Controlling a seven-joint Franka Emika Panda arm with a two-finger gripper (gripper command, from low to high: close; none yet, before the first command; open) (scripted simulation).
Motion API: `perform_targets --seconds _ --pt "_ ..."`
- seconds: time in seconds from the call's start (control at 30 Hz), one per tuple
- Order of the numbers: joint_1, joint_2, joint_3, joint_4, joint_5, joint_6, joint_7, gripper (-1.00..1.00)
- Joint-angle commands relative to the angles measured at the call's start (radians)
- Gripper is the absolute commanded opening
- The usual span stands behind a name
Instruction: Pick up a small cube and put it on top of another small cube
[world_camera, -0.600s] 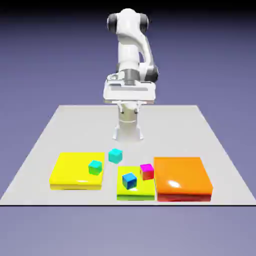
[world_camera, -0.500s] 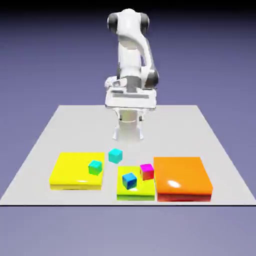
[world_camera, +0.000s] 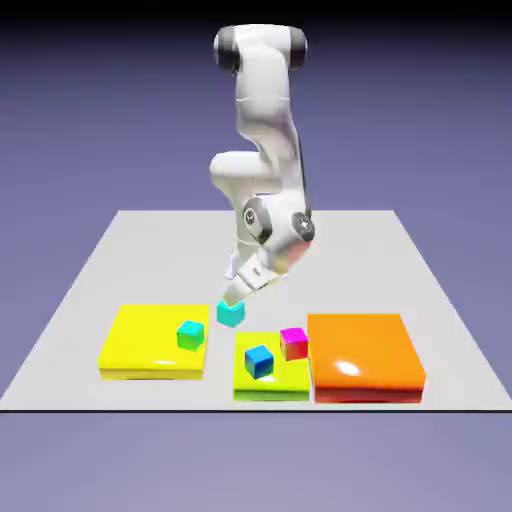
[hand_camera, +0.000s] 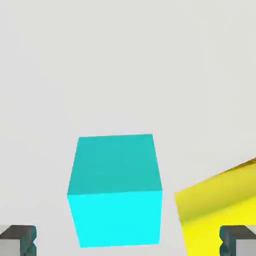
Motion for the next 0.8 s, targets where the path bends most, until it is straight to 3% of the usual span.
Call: perform_targets --seconds 0.0,0.2,0.23,0.57,0.77 --pt "0.004 0.032 -0.017 0.005 -0.044 0.017 0.03 0.0" --pt "-0.02 0.22 -0.117 0.032 -0.298 0.116 0.206 0.0" --pt "-0.02 0.22 -0.117 0.032 -0.298 0.116 0.206 -1.0" --pt "0.012 -0.032 0.017 -0.005 0.043 -0.017 -0.03 -1.0" --pt "0.229 -0.015 -0.041 0.199 -0.005 -0.086 -0.274 -1.0"
